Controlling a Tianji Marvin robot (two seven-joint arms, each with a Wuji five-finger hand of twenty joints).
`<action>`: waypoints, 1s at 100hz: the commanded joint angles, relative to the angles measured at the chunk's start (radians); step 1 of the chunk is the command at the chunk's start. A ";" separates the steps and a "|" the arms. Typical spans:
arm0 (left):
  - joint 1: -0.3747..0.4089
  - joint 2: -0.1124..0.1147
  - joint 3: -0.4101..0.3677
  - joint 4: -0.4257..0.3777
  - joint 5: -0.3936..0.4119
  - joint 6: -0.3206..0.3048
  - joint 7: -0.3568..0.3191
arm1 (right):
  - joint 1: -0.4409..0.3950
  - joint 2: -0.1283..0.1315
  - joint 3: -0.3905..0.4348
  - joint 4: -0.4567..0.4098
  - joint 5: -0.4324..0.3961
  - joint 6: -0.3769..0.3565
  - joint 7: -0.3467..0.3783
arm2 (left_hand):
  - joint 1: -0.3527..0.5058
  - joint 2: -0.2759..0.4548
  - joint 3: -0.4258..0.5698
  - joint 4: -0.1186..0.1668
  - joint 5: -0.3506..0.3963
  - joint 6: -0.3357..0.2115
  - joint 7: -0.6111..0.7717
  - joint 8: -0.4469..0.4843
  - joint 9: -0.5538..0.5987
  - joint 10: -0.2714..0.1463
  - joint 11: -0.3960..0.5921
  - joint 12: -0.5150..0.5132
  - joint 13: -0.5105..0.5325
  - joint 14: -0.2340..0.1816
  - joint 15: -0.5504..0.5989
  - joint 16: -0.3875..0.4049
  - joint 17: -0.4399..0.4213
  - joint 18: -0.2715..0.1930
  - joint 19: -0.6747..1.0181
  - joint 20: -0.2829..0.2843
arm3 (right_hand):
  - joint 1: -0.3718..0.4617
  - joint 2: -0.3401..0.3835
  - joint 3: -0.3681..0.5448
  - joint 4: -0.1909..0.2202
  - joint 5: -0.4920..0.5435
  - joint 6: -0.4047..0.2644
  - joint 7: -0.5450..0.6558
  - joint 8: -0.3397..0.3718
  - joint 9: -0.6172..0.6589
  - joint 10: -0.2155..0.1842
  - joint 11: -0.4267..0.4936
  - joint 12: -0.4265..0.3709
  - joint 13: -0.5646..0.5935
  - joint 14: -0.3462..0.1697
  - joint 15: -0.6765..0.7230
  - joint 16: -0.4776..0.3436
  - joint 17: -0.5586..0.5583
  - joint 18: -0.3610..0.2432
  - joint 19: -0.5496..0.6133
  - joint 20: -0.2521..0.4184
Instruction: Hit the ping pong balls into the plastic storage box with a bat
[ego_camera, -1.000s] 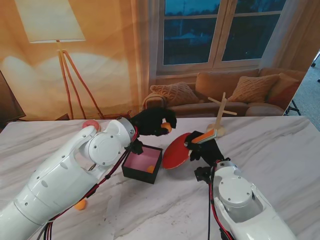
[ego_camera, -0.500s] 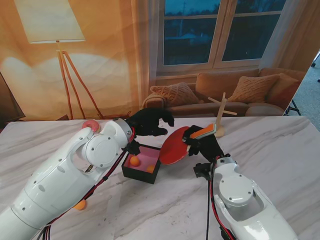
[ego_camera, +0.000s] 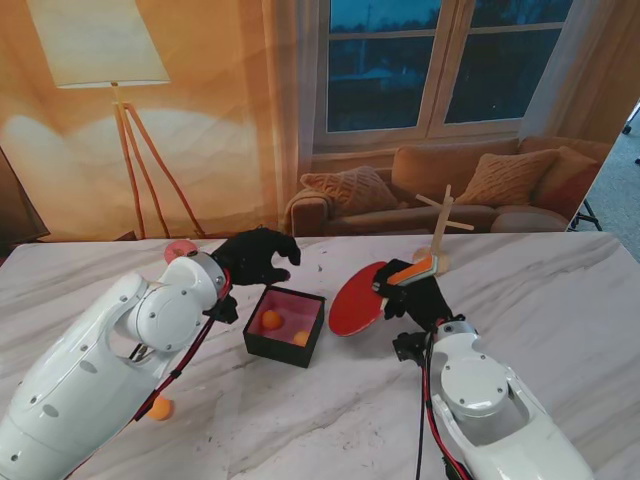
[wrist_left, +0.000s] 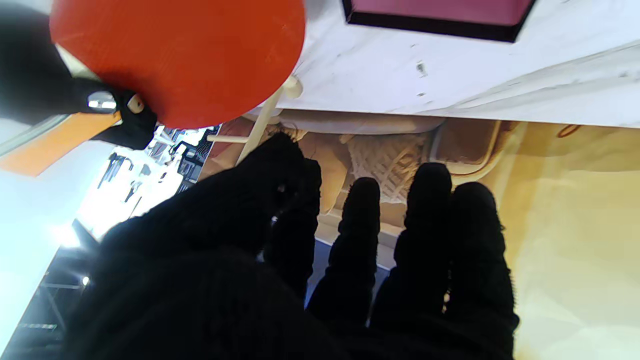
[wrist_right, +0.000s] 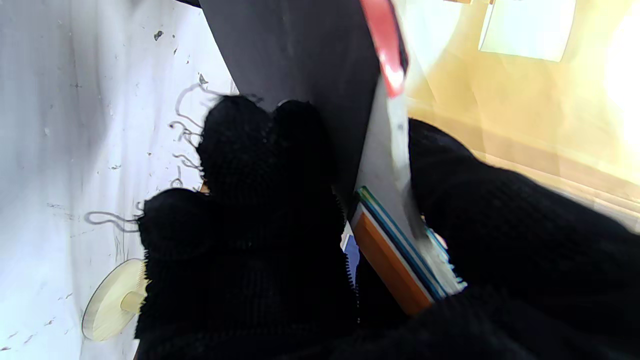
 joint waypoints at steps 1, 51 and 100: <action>0.027 0.019 -0.018 -0.014 0.008 -0.008 -0.021 | -0.004 -0.001 0.001 0.004 -0.001 0.003 0.015 | -0.033 0.018 -0.017 0.044 -0.051 -0.009 -0.032 -0.007 -0.051 -0.010 -0.012 -0.017 -0.031 -0.009 0.011 0.010 -0.023 -0.009 0.021 0.025 | 0.055 0.041 0.033 0.023 0.051 -0.013 0.021 0.015 0.027 -0.068 0.017 0.015 -0.030 -0.059 -0.033 0.013 -0.006 -0.043 -0.010 0.007; 0.241 0.041 -0.204 -0.110 0.139 0.001 -0.085 | -0.013 0.001 0.014 0.019 -0.015 -0.038 0.012 | -0.115 0.066 -0.100 0.091 -0.143 0.003 -0.191 -0.036 -0.176 -0.018 -0.082 -0.028 -0.129 0.028 -0.076 -0.012 -0.079 0.017 -0.033 0.011 | 0.054 0.040 0.033 0.022 0.051 -0.013 0.021 0.015 0.028 -0.069 0.017 0.015 -0.030 -0.059 -0.032 0.013 -0.008 -0.041 -0.010 0.007; 0.402 0.048 -0.332 -0.186 0.223 0.005 -0.131 | -0.026 0.003 0.022 0.016 -0.026 -0.054 0.009 | -0.144 0.067 -0.166 0.084 -0.167 0.000 -0.239 -0.041 -0.201 -0.014 -0.079 0.002 -0.139 0.044 -0.068 0.011 -0.067 0.021 -0.005 0.040 | 0.054 0.040 0.034 0.022 0.051 -0.013 0.021 0.015 0.029 -0.069 0.018 0.015 -0.029 -0.059 -0.032 0.013 -0.008 -0.041 -0.009 0.008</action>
